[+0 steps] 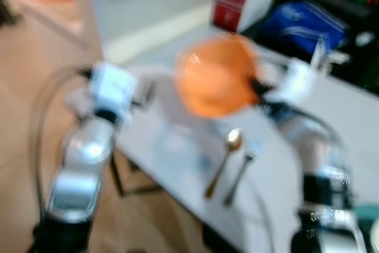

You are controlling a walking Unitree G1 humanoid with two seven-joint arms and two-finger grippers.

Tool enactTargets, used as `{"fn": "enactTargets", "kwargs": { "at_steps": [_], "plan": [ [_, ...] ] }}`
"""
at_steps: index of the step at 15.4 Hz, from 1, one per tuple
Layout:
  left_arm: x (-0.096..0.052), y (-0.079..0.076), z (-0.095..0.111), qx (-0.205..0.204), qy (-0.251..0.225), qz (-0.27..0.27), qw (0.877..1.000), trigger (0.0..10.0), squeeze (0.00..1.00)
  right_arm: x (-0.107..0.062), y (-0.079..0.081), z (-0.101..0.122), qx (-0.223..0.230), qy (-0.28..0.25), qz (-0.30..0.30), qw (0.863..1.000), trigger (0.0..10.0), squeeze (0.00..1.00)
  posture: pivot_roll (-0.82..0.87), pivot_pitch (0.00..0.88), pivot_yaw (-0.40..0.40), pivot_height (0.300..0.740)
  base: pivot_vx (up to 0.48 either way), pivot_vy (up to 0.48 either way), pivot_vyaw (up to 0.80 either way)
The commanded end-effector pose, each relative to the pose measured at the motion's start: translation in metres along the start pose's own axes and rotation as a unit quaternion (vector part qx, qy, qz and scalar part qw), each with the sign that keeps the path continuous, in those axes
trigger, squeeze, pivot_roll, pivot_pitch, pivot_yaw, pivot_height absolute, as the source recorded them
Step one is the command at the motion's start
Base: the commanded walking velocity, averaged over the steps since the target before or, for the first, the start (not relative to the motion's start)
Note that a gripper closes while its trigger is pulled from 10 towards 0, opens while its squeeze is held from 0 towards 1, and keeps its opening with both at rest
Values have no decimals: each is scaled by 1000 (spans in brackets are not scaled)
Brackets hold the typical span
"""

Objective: Setting the table

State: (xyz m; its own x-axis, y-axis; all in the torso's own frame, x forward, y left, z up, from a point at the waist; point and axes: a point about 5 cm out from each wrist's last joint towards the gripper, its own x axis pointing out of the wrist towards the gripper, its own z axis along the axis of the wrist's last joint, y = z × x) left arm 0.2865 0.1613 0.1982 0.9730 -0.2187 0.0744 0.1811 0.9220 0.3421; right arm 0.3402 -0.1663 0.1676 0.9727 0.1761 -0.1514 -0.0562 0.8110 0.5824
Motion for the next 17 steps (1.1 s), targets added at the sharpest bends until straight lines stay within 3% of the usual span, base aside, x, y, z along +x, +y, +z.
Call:
{"fn": "enactTargets", "kwargs": {
  "at_steps": [1,3,6,10,13,17],
  "plan": [
    [-5,7,2,-3,-4,-5,1000,10000,0,7,18,3,17,9,30,999,10000,0,62,0,-95,740,0,0,0],
    [-21,8,0,-9,0,-100,995,10000,0,23,10,-4,75,48,-1,996,10000,0,72,0,-93,740,0,0,0],
    [-38,11,-9,-7,40,-174,984,10000,0,42,2,-8,126,63,-43,989,10000,0,84,0,-94,740,0,0,0],
    [-46,10,-15,-17,59,-195,979,10000,0,53,-8,-15,170,67,-89,979,10000,0,98,0,-97,740,0,0,0],
    [-50,9,-16,-16,69,-201,977,10000,0,55,-22,-16,162,60,-137,975,10000,0,112,0,-108,740,0,0,0],
    [-53,4,-16,-25,71,-211,975,10000,0,53,-36,-3,173,54,-155,971,10000,0,109,0,-110,740,0,0,0]
  ]
}}
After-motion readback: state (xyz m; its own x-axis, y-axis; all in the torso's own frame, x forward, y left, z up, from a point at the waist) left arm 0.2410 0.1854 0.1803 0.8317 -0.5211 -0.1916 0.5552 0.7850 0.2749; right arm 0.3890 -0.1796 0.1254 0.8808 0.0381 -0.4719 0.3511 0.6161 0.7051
